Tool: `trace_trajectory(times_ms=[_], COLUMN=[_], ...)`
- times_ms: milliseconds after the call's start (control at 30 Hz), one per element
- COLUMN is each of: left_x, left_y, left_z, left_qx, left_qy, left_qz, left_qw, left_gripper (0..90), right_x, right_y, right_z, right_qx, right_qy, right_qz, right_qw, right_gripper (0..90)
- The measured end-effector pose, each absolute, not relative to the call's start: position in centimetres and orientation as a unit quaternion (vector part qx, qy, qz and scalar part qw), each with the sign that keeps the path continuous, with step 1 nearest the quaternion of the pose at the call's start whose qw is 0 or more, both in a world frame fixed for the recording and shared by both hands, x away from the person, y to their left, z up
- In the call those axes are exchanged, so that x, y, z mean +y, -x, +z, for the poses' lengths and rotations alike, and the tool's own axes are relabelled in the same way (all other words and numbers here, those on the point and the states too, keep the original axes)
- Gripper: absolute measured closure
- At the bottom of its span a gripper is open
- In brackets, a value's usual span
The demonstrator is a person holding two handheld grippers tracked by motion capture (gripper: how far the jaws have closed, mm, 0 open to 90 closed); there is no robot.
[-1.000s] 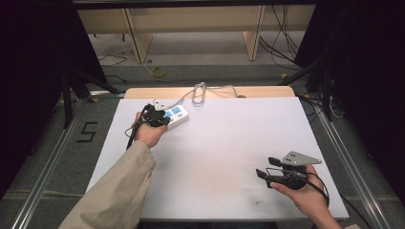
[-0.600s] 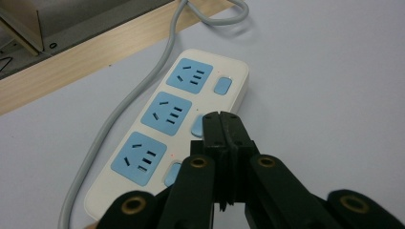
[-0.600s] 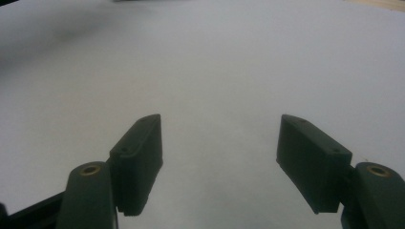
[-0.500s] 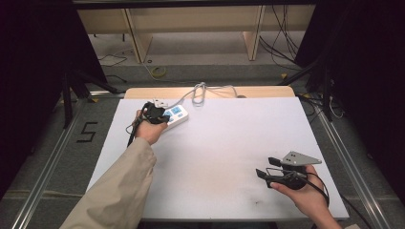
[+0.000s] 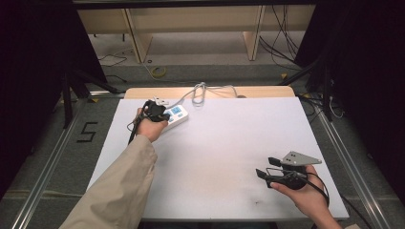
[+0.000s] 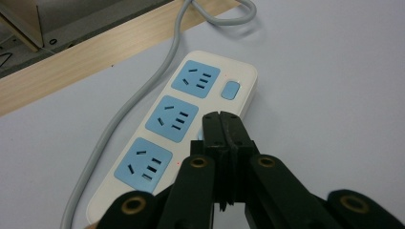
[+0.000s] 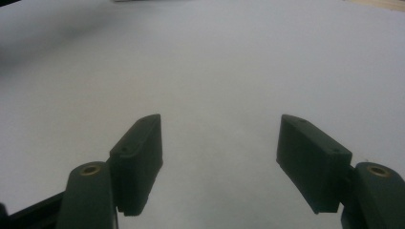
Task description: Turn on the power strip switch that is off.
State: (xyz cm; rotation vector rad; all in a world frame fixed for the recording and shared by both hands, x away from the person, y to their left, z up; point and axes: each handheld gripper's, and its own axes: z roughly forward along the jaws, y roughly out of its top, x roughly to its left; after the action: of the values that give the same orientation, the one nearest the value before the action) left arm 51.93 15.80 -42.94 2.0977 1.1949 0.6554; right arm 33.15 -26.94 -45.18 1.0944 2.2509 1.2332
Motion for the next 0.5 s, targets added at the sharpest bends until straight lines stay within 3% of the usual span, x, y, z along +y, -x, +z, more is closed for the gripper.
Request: trace_trajectory(times_ms=[500], left_x=[15.75], left_y=[-52.77], left_z=[-43.33], left_qx=[0.463], left_qy=[-0.795], left_qz=[0.239], left_qw=[0.310], left_gripper=[89.9], right_x=[-26.97], right_y=[-33.15], right_z=[-45.18], right_qx=[0.794], right_qy=[-0.386], right_qz=[0.436], right_qw=[0.174], right_gripper=[32.9])
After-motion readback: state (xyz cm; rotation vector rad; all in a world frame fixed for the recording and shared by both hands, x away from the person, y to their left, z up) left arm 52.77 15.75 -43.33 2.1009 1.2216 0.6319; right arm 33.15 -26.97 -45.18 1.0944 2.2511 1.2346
